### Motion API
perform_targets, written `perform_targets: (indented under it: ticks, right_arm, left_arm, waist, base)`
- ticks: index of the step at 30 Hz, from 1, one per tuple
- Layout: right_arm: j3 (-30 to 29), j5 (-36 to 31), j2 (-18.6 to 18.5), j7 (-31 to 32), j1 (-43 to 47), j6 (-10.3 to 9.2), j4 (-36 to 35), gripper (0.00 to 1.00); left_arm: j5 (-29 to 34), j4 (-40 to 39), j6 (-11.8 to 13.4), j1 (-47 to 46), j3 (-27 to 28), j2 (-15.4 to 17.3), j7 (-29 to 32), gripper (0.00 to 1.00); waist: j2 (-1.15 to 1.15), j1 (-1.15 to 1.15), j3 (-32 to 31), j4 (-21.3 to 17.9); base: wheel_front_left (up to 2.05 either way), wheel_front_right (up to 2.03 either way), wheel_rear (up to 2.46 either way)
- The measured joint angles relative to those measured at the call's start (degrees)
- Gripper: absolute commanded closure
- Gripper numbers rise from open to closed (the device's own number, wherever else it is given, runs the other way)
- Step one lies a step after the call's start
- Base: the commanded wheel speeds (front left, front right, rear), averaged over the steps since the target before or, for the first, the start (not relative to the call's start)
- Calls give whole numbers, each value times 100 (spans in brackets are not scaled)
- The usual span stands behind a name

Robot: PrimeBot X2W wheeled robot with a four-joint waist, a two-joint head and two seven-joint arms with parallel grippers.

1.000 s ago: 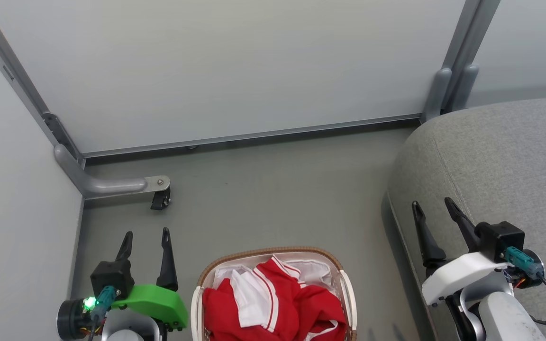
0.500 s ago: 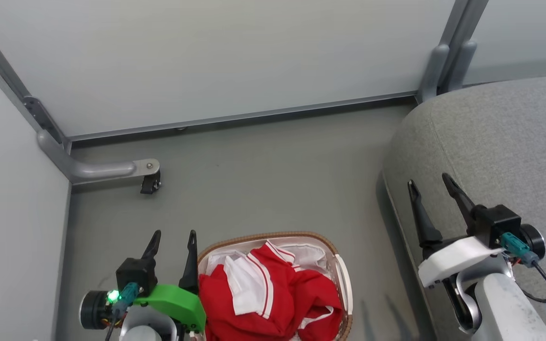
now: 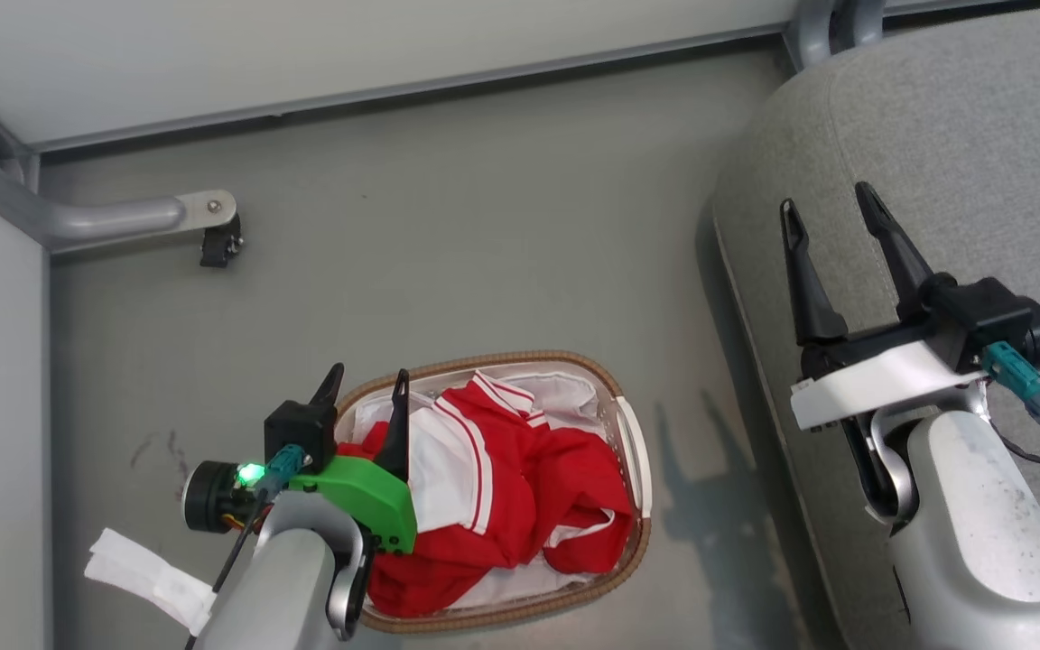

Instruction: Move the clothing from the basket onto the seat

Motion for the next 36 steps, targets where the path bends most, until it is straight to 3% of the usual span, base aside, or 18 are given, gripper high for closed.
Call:
perform_targets:
  ticks: [24,36]
  right_arm:
    - [491,89,65,0,-762,1,-555,0]
    - [557,254,69,0,-854,0,-609,0]
  left_arm:
    - [-94,3003,103,-1849,-660,-5,82,0]
    - [-298,3374,116,-2160,-904,-5,630,0]
  waist:
    - [0,1,2246,-840]
    - [0,1,2905,-1037]
  base:
    - [0,0,0]
    - [0,0,0]
